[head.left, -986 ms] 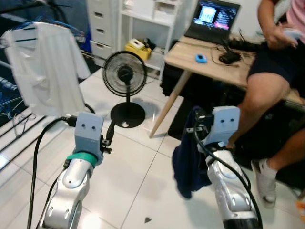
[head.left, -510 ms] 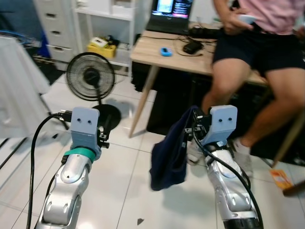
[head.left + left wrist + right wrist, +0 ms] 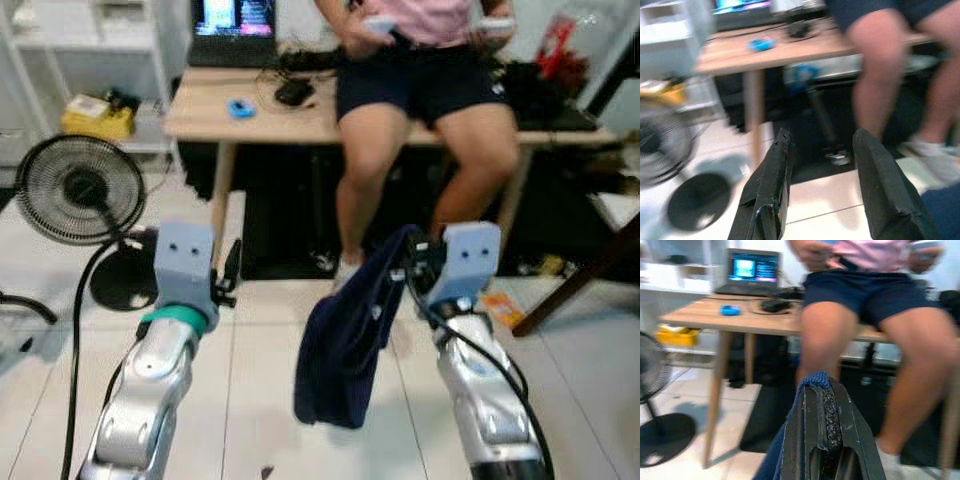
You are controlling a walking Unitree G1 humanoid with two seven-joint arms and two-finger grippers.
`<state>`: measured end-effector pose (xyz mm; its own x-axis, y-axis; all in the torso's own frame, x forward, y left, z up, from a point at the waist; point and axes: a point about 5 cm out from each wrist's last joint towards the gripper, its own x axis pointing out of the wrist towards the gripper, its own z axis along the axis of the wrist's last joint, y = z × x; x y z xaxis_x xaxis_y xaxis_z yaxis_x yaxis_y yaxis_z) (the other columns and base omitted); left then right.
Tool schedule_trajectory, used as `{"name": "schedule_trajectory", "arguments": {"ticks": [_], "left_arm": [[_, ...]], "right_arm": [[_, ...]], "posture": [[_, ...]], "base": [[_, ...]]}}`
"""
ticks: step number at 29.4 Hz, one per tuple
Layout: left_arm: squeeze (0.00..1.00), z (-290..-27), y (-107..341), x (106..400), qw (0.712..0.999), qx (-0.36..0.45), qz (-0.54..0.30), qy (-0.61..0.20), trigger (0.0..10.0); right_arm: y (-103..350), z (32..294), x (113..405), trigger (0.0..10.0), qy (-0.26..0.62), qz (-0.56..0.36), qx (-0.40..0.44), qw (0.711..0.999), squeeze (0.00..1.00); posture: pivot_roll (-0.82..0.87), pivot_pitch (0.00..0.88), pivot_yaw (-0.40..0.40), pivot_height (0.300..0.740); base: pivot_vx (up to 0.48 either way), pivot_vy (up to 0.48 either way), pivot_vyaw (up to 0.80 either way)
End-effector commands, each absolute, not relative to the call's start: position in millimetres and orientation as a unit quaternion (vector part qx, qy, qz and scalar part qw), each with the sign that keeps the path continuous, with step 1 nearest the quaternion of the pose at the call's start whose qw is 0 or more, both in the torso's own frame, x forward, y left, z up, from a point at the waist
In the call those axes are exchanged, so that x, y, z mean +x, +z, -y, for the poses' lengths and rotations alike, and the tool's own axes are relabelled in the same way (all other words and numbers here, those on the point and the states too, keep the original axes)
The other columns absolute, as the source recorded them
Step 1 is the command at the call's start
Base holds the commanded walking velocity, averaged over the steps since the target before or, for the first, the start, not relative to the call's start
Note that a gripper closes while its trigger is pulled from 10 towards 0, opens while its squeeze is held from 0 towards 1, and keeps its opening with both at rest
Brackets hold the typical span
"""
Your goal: Hang hanger
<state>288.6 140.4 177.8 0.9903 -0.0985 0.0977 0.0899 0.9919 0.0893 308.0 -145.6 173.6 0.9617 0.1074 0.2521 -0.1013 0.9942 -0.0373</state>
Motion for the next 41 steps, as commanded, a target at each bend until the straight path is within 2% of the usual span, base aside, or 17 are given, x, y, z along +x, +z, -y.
{"name": "schedule_trajectory", "arguments": {"ticks": [1,19,41], "left_arm": [[0.00,-143.2,173.1,287.1,0.997,0.047,0.038,-0.043,10.0],[0.00,-137.0,194.2,291.5,0.995,0.042,0.068,-0.055,10.0],[0.00,-140.0,190.7,291.9,0.996,0.047,0.058,-0.052,10.0]], "right_arm": [[178.0,144.4,307.8,10.0,0.053,0.137,-0.010,0.989,0.00],[178.6,139.0,311.5,10.0,0.062,0.138,-0.012,0.988,0.00],[180.4,140.8,313.5,10.0,0.057,0.140,-0.010,0.988,0.00]], "posture": [[0.01,0.006,0.038,0.740],[0.03,0.000,0.036,0.740],[0.03,0.000,0.037,0.740]], "base": [[0.000,0.000,-0.80],[0.000,0.000,-0.80],[0.000,0.000,-0.80]]}}
